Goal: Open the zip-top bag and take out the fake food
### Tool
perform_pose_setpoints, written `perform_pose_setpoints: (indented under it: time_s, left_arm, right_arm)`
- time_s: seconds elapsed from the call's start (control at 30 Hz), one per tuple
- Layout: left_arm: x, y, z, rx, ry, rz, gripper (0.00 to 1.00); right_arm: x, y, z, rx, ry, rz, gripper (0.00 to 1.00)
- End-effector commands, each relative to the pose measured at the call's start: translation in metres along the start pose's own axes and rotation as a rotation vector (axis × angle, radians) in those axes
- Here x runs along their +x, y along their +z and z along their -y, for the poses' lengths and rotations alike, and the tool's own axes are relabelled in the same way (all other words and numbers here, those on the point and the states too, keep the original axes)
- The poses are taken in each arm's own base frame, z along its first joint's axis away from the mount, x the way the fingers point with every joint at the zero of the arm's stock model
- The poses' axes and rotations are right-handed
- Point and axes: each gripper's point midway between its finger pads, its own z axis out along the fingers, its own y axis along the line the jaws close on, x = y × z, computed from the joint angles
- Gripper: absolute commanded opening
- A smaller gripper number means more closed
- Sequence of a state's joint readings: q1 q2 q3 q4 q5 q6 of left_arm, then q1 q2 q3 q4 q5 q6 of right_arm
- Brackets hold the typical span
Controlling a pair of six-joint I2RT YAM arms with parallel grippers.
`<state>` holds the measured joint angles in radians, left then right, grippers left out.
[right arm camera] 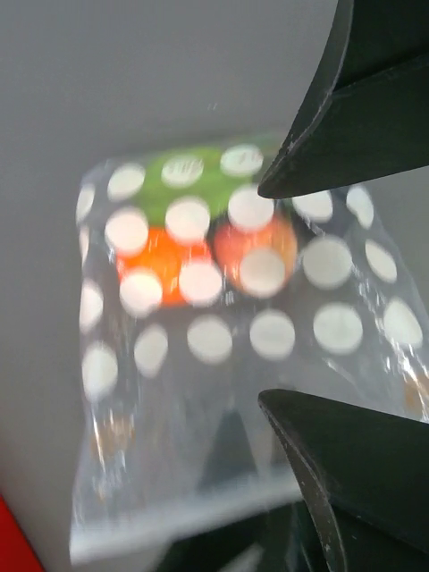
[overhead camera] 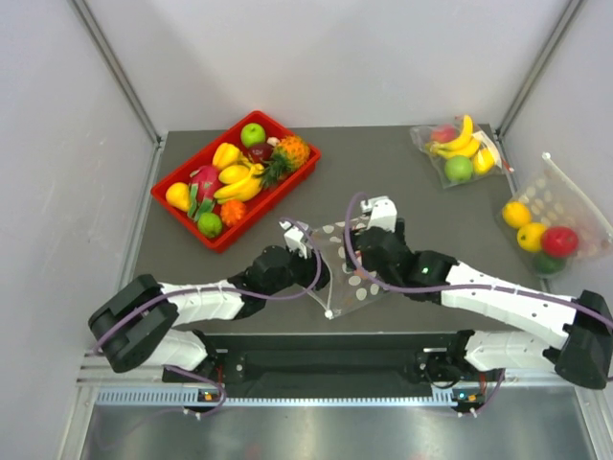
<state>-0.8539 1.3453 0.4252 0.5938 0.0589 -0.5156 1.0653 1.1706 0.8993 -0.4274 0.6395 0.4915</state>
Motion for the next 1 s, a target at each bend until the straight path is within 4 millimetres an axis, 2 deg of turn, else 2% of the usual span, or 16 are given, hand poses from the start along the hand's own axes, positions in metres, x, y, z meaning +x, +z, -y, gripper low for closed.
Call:
perform_pose_setpoints:
  time_s: [0.0, 0.03, 0.1, 0.2, 0.27, 0.3, 0.33, 0.5, 0.63, 0.7, 0.97]
  left_arm:
    - [-0.028, 0.01, 0.022, 0.077, 0.031, 0.112, 0.58]
    - [-0.027, 0.011, 0.023, 0.084, 0.032, 0.11, 0.58]
    - [-0.023, 0.014, 0.027, 0.105, 0.032, 0.105, 0.59]
    - [-0.015, 0.018, 0.031, 0.131, 0.028, 0.089, 0.6]
    - [-0.014, 0.019, 0.037, 0.159, 0.029, 0.098, 0.61]
    - [-0.012, 0.021, 0.038, 0.165, 0.029, 0.093, 0.61]
    - [-0.013, 0.021, 0.041, 0.177, 0.029, 0.102, 0.62]
    - [-0.008, 0.025, 0.048, 0.213, 0.044, 0.099, 0.64]
    - [-0.007, 0.03, 0.053, 0.234, 0.047, 0.103, 0.65]
    - [-0.006, 0.033, 0.055, 0.241, 0.05, 0.097, 0.65]
    - [-0.005, 0.048, 0.057, 0.25, 0.061, 0.098, 0.66]
  right_arm:
    - [-0.006, 0.007, 0.018, -0.022, 0.104, 0.03, 0.87]
    - [0.005, 0.014, 0.027, -0.015, 0.116, 0.004, 0.86]
    - [0.013, 0.022, 0.035, -0.009, 0.128, -0.006, 0.86]
    - [0.022, 0.034, 0.044, 0.012, 0.144, -0.026, 0.84]
    - [0.027, 0.041, 0.05, 0.025, 0.153, -0.036, 0.79]
    - [0.032, 0.045, 0.051, 0.027, 0.156, -0.047, 0.75]
    - [0.037, 0.049, 0.056, 0.041, 0.164, -0.057, 0.67]
    - [0.065, 0.065, 0.064, 0.07, 0.159, -0.122, 0.47]
    - [0.079, 0.072, 0.068, 0.096, 0.147, -0.152, 0.2]
    - [0.086, 0.076, 0.07, 0.11, 0.14, -0.17, 0.11]
    - [0.108, 0.082, 0.067, 0.105, 0.114, -0.242, 0.01]
